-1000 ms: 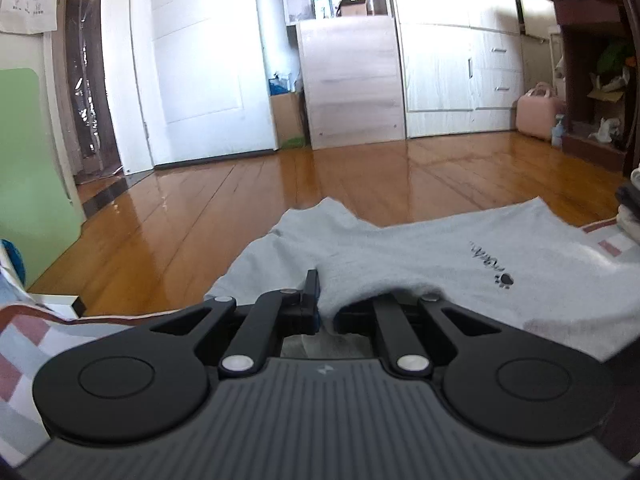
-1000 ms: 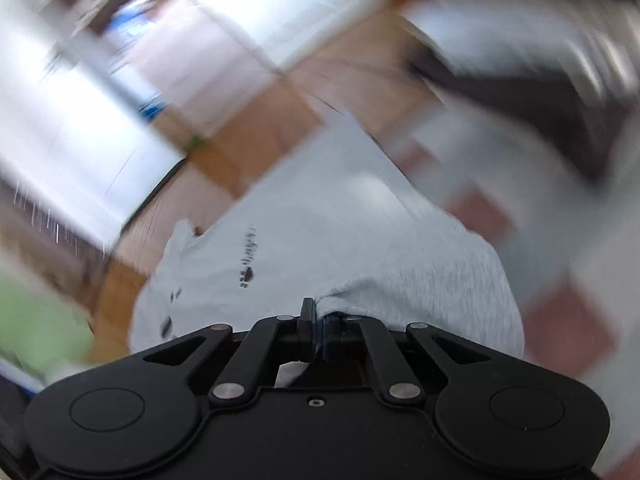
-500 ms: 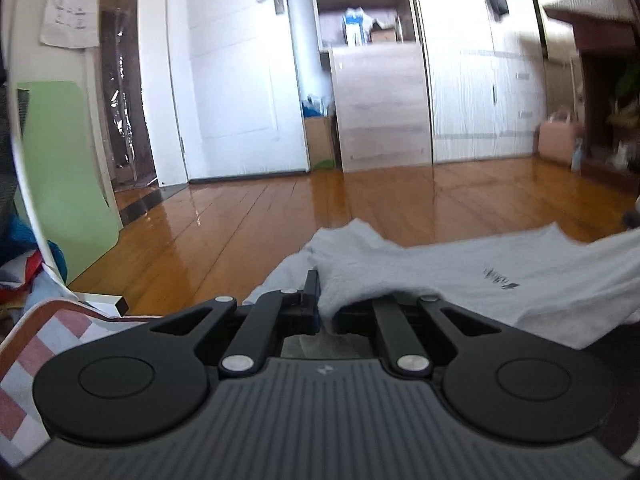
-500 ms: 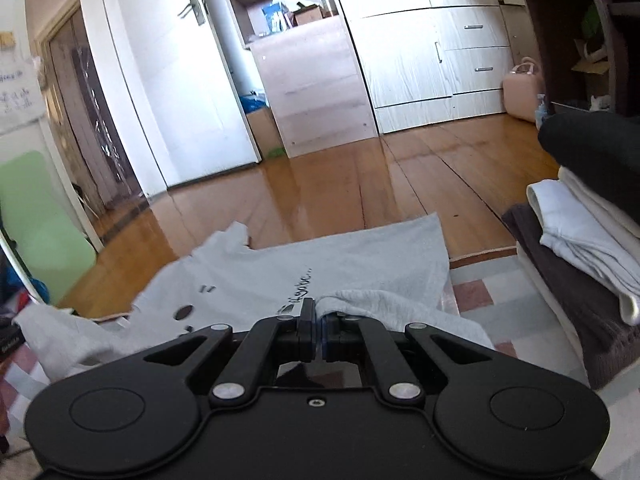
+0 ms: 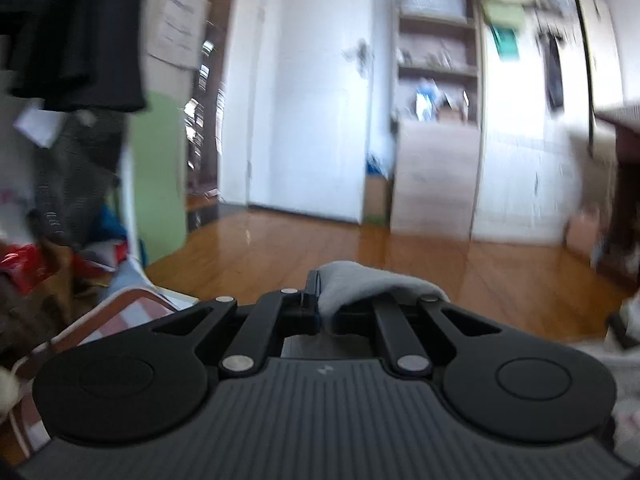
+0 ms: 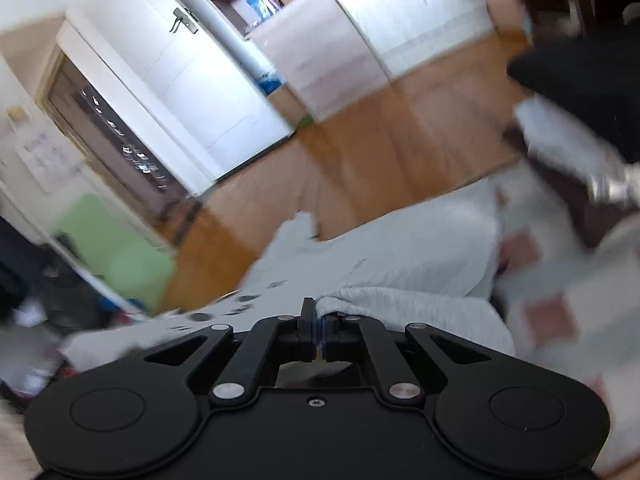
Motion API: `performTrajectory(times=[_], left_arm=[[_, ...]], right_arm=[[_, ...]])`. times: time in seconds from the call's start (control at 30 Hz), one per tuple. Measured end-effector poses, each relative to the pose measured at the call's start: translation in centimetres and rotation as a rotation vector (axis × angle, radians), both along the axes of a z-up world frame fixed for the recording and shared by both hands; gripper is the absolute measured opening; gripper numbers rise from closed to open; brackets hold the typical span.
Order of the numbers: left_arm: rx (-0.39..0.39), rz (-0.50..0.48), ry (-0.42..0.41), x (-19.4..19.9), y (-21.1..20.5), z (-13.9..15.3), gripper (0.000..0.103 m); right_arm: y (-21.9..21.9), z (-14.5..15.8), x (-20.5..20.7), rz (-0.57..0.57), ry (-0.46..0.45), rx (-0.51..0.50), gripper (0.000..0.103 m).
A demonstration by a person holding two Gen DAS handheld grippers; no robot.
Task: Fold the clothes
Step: 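Lift the shirt with both grippers and fold it over toward the collar, then lower the folded fabric onto the shirt and open both grippers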
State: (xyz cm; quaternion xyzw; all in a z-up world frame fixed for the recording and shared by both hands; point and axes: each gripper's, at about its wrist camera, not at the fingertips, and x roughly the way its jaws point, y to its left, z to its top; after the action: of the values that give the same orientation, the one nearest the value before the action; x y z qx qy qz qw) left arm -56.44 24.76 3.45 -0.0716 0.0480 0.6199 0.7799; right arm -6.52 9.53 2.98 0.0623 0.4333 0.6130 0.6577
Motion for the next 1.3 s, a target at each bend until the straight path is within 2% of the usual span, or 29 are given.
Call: performTrajectory(times=[0.07, 0.1, 0.13, 0.2, 0.23, 0.3, 0.37, 0.53, 0.67, 0.73, 0.83, 0.9, 1.0, 1.13, 1.17, 1.23, 1.3], left_arm=[[0.012, 0.024, 0.065, -0.2, -1.6, -0.1, 0.005], [-0.012, 0.023, 0.093, -0.2, -1.7, -0.7, 0.005], [-0.061, 0.016, 0.105, -0.1, -1.3, -1.5, 0.005], [-0.202, 0.014, 0.056, -0.2, 0.2, -4.1, 0.005], [-0.263, 0.015, 0.024, -0.3, 0.9, -5.4, 0.005], [-0.319, 0.023, 0.005, -0.2, 2.3, -7.0, 0.005], [-0.324, 0.025, 0.010, 0.1, 3.9, -7.3, 0.005], [-0.261, -0.011, 0.037, 2.3, 8.4, -6.5, 0.005], [-0.288, -0.015, 0.014, 4.6, 11.5, -7.5, 0.005], [-0.293, -0.019, 0.038, 6.0, 13.3, -7.7, 0.005], [-0.252, -0.028, 0.126, 8.4, 16.4, -8.2, 0.005], [-0.238, -0.033, 0.154, 9.9, 18.3, -8.9, 0.005], [-0.286, -0.037, 0.144, 12.0, 21.9, -9.8, 0.005], [-0.381, -0.042, 0.138, 15.4, 27.1, -11.5, 0.005], [-0.415, -0.034, 0.111, 15.9, 28.2, -12.3, 0.005], [-0.491, -0.021, 0.003, 15.8, 29.7, -14.1, 0.006], [-0.511, -0.016, -0.059, 15.3, 30.0, -16.1, 0.006]], right_arm=[[-1.8, 1.5, -0.8, 0.037, -0.055, -0.013, 0.005], [-2.2, 1.6, -1.1, 0.050, -0.097, -0.037, 0.005], [-2.2, 1.0, -1.1, 0.047, -0.121, -0.081, 0.005], [-2.1, -0.6, -1.2, 0.028, -0.153, -0.164, 0.005], [-1.9, -2.1, -0.8, -0.018, -0.118, -0.189, 0.005], [-1.2, -4.6, -0.3, -0.061, -0.059, -0.213, 0.005], [0.3, -6.4, 0.0, -0.057, -0.019, -0.225, 0.005], [4.6, -7.0, 0.9, -0.040, -0.093, -0.254, 0.005], [6.7, -7.6, 2.1, -0.131, -0.079, -0.254, 0.005], [7.7, -8.4, 2.4, -0.152, -0.065, -0.268, 0.005], [10.5, -8.4, 3.3, -0.123, -0.164, -0.338, 0.005], [12.2, -7.6, 3.9, -0.105, -0.227, -0.336, 0.006], [14.7, -7.5, 4.4, -0.066, -0.300, -0.366, 0.006], [18.1, -9.1, 6.4, -0.066, -0.255, -0.458, 0.005], [19.2, -9.5, 6.7, -0.066, -0.242, -0.482, 0.005], [21.0, -10.0, 7.7, -0.079, -0.205, -0.522, 0.005], [22.2, -10.5, 8.7, -0.096, -0.112, -0.522, 0.005]])
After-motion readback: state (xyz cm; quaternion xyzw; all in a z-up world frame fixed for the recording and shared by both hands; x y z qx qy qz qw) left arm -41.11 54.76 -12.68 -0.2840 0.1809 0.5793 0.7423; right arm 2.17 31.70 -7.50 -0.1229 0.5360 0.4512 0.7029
